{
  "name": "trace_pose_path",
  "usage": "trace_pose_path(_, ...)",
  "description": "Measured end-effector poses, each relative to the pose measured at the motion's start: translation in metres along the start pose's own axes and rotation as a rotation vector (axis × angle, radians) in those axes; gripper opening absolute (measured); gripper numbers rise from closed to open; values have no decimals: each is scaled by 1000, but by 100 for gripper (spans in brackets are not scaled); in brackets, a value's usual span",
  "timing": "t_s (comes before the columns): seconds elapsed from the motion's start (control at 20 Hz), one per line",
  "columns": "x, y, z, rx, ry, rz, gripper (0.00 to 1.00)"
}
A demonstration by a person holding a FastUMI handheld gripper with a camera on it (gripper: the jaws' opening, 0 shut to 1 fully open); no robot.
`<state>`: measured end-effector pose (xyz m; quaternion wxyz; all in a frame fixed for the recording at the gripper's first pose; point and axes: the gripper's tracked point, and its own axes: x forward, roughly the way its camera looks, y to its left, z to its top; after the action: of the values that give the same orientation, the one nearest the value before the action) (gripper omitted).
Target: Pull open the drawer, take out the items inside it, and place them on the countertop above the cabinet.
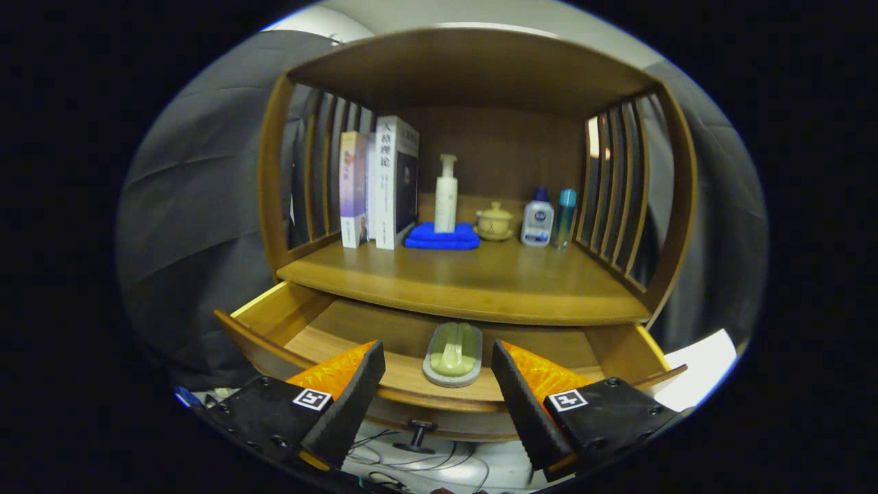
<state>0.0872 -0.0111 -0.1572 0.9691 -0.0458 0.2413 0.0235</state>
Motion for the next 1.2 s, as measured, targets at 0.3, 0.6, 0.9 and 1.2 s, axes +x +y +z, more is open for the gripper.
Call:
trace_pose_path(0.3, 49, -11, -13, 73, 284, 42, 97)
trace_pose_path(0.6, 87, -9, -33, 34, 434, 15, 97)
trace_pose_path(0.9, 109, -18, -41, 15, 488, -43, 96)
trace_pose_path(1.2, 127, -22, -42, -19, 467, -96, 59)
